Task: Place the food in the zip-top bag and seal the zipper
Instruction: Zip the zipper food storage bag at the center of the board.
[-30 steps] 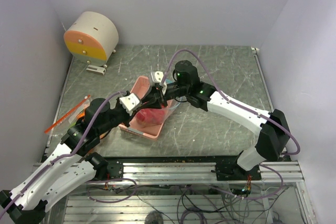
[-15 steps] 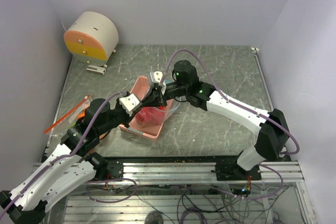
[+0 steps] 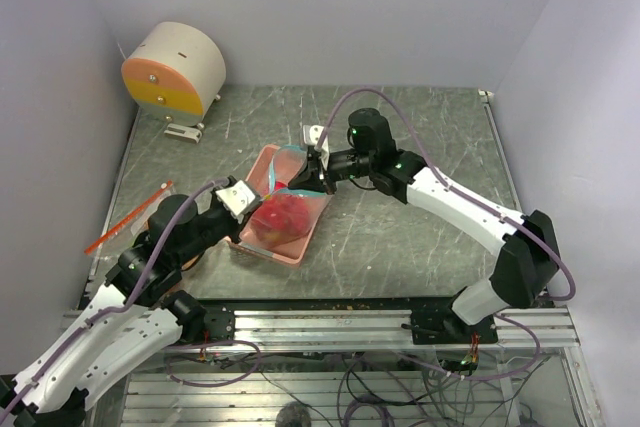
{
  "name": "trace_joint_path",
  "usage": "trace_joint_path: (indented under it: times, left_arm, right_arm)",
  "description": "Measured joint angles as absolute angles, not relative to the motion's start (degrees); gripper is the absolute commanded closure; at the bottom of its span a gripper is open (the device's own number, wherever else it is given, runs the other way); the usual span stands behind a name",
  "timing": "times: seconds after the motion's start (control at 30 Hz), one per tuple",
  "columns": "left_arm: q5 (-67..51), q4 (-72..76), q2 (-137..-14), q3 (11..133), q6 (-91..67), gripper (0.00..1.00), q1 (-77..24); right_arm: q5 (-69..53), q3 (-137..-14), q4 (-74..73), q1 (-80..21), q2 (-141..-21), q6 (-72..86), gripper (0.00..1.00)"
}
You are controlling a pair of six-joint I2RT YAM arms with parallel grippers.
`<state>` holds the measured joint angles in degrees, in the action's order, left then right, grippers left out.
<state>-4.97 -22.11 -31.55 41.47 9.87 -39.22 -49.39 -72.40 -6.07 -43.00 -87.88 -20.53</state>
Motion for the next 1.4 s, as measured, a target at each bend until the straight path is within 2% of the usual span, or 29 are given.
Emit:
trace_joint_path:
  times: [0.07,0.13,0.2,0.3,0.5,0.63,0.93,1.2,1.33,1.4]
  left_arm:
    - [-4.69,-22.15,-31.22,41.47,9.87,0.93,-39.22]
    - [-4.47,-22.15,-31.24,41.47,9.87,0.93,-39.22]
    - [-4.29,-22.13,-31.22,41.47,9.85,0.93,-39.22]
    - [-4.25,-22.11,-31.31,41.47,9.82,0.93,-39.22]
    - [-4.12,-22.02,-31.92,41.47,9.41,0.93,-39.22]
    - [-4.12,-21.69,-32.12,41.47,8.97,0.93,-39.22]
    - [-4.1,-21.1,-32.14,41.47,8.08,0.93,-39.22]
    - [-4.08,-20.99,-31.73,41.45,7.9,0.93,-39.22]
    - [-4.05,-20.99,-31.62,41.45,7.88,0.93,-39.22]
    - [-4.05,-20.99,-31.59,41.45,7.88,0.93,-39.22]
  right_arm:
    - [-48.53,-71.85,-7.03,-42.17,-87.5,-20.82,0.97]
    - [-48.31,-71.05,-7.33,-42.0,-86.8,-20.82,0.85]
    - [-48.38,-70.24,-7.09,-42.0,-85.84,-20.38,0.81]
    - [-49.32,-69.63,-5.87,-42.04,-84.34,-19.35,0.62]
    - [-53.39,-68.45,2.07,-42.09,-81.47,-15.22,0.59]
    - [-55.02,-68.99,4.86,-43.03,-82.7,-13.85,0.5]
    - [-53.12,-70.19,6.17,-48.12,-87.72,-13.72,0.53]
    - [-51.9,-70.3,8.49,-48.01,-88.4,-12.38,0.69]
    - [-51.64,-70.41,8.97,-48.01,-89.32,-12.01,0.7]
    - [-51.62,-70.52,8.99,-48.01,-89.76,-11.99,0.75]
